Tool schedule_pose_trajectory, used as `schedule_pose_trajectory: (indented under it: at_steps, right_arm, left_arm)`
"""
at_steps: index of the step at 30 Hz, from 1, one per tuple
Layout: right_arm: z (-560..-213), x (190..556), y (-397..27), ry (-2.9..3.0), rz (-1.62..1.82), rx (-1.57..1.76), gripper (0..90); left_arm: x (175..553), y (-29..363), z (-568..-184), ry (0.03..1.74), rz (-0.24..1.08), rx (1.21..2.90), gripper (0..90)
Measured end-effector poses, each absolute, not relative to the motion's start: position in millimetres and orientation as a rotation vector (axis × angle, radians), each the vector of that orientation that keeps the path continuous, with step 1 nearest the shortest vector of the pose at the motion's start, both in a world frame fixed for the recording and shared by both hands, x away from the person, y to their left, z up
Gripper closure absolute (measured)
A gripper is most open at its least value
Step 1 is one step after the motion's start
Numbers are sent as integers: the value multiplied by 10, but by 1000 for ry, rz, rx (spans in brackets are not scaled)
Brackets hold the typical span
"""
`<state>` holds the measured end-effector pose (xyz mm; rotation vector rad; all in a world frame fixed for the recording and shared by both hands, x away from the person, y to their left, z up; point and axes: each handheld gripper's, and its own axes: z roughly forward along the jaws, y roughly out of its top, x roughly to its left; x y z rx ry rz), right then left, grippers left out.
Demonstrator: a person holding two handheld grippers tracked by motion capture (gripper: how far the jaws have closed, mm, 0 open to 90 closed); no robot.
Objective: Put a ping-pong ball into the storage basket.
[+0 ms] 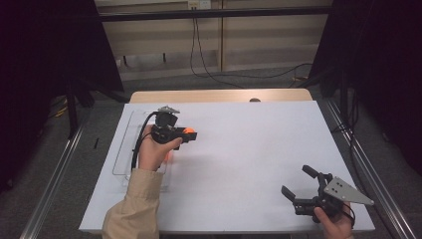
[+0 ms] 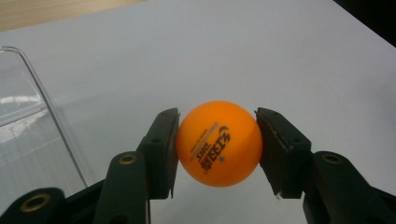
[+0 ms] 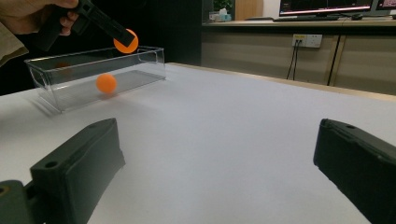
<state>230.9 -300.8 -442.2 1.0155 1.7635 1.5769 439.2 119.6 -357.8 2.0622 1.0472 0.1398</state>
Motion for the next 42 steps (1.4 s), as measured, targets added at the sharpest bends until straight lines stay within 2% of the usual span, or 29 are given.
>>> schedule_pose_trajectory:
  at_steps: [42]
  right_arm:
    - [-4425,2314,-2999,1768,1577,1014,4]
  left_arm:
    - [4374,1443,-3531,1074,170,2014,509]
